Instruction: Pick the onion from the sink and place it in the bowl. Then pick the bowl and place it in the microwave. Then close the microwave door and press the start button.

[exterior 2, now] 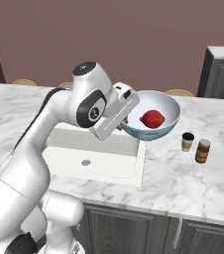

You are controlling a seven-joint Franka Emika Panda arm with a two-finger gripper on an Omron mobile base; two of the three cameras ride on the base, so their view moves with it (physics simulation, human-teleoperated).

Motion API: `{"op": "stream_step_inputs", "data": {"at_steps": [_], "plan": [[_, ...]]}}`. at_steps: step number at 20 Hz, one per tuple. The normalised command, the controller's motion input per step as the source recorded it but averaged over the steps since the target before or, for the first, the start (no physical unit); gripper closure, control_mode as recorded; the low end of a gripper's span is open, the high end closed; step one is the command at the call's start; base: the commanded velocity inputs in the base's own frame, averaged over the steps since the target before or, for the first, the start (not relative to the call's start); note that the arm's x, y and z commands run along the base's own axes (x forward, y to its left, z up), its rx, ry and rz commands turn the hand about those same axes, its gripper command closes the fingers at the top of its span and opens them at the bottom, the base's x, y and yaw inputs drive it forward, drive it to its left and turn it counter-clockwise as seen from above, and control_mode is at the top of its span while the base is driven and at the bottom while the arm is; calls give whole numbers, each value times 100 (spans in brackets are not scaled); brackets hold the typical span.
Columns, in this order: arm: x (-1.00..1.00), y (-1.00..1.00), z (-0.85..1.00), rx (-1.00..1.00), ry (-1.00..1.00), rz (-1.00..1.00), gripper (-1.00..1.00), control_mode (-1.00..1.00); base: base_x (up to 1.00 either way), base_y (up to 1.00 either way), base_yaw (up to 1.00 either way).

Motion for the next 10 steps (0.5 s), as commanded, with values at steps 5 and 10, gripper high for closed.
{"op": "stream_step_inputs", "data": {"at_steps": [5, 10], "plan": [[-53, 88, 86, 0, -3, 25, 100, -100, 0, 0, 0], [-45, 77, 59, 0, 0, 30, 100, -100, 0, 0, 0]]}}
